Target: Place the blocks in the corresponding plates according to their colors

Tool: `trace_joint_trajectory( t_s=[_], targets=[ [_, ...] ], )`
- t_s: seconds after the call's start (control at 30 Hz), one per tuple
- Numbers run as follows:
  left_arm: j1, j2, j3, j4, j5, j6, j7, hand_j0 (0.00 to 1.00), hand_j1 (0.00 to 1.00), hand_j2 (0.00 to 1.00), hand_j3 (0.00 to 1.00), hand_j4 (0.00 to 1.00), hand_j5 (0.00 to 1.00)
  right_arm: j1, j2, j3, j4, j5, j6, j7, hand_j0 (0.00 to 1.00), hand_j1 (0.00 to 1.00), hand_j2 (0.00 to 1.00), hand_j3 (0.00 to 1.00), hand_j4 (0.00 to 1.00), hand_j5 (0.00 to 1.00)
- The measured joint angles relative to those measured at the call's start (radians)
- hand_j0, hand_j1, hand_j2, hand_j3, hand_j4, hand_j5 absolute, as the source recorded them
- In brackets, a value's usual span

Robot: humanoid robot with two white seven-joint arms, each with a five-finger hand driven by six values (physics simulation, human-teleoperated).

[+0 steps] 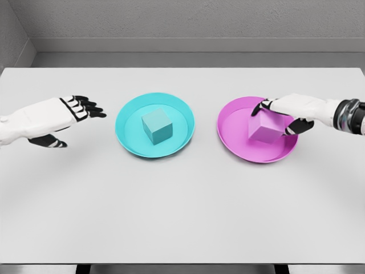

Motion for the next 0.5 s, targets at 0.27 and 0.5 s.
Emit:
trace_joint_trajectory(
  t_s=[0.27, 0.5],
  targets=[
    [0.000, 0.005, 0.007, -0.005, 0.000, 0.000, 0.000, 1.00, 1.00, 1.00, 1.00, 1.00, 1.00, 0.002, 0.013, 0.006, 0.002, -0.001, 0.051, 0.000, 1.00, 1.00, 1.00, 1.00, 1.00, 1.00],
    [0.000, 0.005, 0.007, -0.005, 0.000, 0.000, -0.001, 1.00, 1.00, 1.00, 1.00, 1.00, 1.00, -0.021, 0.012, -0.001, -0.004, -0.001, 0.059, 0.000, 1.00, 1.00, 1.00, 1.00, 1.00, 1.00]
  ],
)
